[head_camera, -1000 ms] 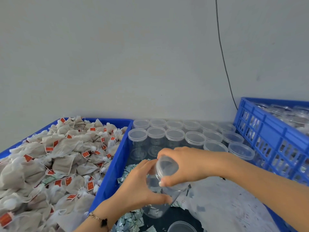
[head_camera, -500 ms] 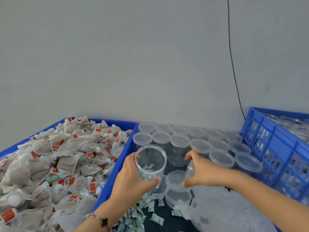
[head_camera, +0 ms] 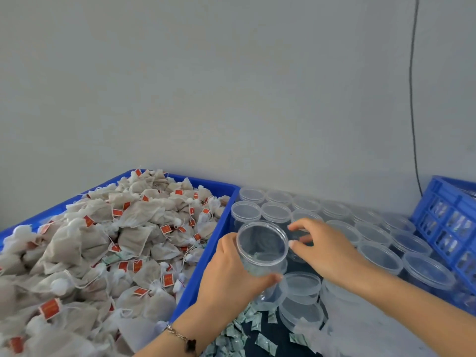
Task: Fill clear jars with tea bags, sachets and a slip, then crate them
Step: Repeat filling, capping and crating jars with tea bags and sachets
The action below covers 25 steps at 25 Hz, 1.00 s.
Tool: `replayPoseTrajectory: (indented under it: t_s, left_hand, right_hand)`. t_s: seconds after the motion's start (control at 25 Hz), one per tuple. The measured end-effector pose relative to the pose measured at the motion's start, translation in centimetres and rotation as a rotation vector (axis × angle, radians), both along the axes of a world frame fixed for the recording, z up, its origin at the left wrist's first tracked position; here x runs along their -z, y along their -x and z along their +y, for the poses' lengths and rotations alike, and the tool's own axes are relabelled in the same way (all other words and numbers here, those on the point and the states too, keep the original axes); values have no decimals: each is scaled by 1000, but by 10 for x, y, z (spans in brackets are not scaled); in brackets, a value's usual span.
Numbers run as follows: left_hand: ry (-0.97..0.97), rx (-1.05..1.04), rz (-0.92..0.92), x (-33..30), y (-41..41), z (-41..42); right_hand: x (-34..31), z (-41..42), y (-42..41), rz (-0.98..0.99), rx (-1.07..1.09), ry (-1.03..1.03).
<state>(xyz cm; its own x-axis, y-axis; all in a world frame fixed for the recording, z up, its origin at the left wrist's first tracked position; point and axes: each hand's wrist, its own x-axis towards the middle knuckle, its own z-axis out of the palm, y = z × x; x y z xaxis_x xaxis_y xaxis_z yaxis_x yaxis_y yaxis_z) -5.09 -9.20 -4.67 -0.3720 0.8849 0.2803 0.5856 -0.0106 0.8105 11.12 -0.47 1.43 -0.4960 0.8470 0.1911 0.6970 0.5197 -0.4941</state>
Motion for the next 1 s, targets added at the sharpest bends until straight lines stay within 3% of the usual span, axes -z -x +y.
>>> replayPoseTrajectory:
  t_s: [0.12, 0.28, 0.4, 0.48, 0.76, 0.92, 1.0]
  left_hand:
    - [-44, -37, -68, -5, 4, -3]
    - [-152, 8, -213, -8, 5, -4]
    - [-174, 98, -310, -6, 4, -4]
    - [-155, 143, -276, -5, 5, -4]
    - [-39, 186, -52, -5, 0, -8]
    - [55, 149, -68, 1, -1, -5]
    - [193, 135, -30, 2, -3, -5]
  right_hand:
    - [-5, -16, 19, 41, -173, 195]
    - [14, -25, 24, 94, -248, 287]
    - [24, -32, 22, 293, -204, 251]
    - [28, -37, 18, 318, -184, 222]
    - [36, -48, 2, 194, -119, 244]
    - [22, -32, -2, -62, -181, 246]
    - [3, -6, 9, -164, -14, 127]
